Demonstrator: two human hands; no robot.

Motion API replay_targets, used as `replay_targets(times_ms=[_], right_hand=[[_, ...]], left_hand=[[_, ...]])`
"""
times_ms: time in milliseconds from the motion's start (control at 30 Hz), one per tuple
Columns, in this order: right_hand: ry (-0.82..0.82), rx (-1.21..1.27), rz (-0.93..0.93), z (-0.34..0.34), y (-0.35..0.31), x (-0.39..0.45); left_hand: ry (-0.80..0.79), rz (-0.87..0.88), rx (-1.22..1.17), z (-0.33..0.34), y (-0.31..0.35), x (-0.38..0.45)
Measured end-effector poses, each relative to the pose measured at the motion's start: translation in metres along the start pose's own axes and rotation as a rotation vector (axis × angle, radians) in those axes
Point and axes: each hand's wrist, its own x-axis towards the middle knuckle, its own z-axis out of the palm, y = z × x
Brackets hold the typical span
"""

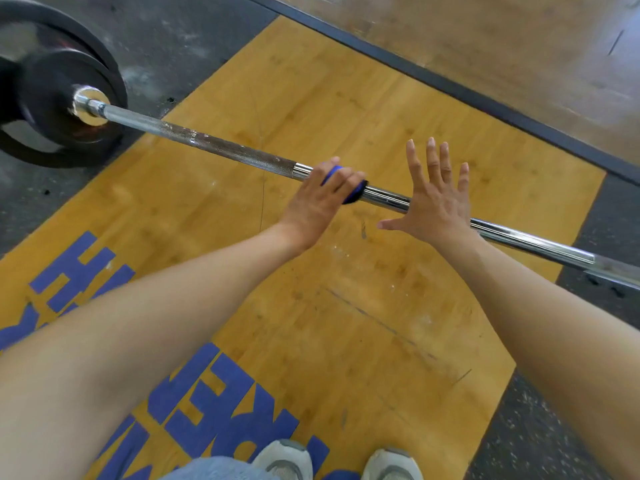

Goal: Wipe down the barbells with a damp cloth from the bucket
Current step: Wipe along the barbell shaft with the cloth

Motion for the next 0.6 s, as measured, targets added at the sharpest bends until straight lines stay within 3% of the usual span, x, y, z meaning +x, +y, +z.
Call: replay_targets(times_ms=[100,200,333,433,533,600], right_hand=[[0.011,-0.002,-0.004,-0.001,0.007,0.019],[0.013,0.007,-0.011,-0.003,0.014,0.037],[-0.011,0.043,-0.013,-0.005,0.022,0.060],[-0.034,0.064,-0.015,-0.005,0.028,0.076],[-0.062,0.074,-0.019,-0.006,0.033,0.086],[-0.052,0.066,-0.017,-0.004,0.034,0.092]], left_hand=[[-0.080,-0.095,0.028,0.004,-0.044,0.003],[0.012,-0.183,0.018,0.008,-0.031,0.024],[0.077,-0.032,-0.046,0.020,0.029,0.057],[0.015,0.067,-0.018,0.031,0.006,0.072],[-0.092,-0.053,0.051,0.032,-0.053,0.061],[-0.069,-0.167,0.076,0.028,-0.066,0.060]])
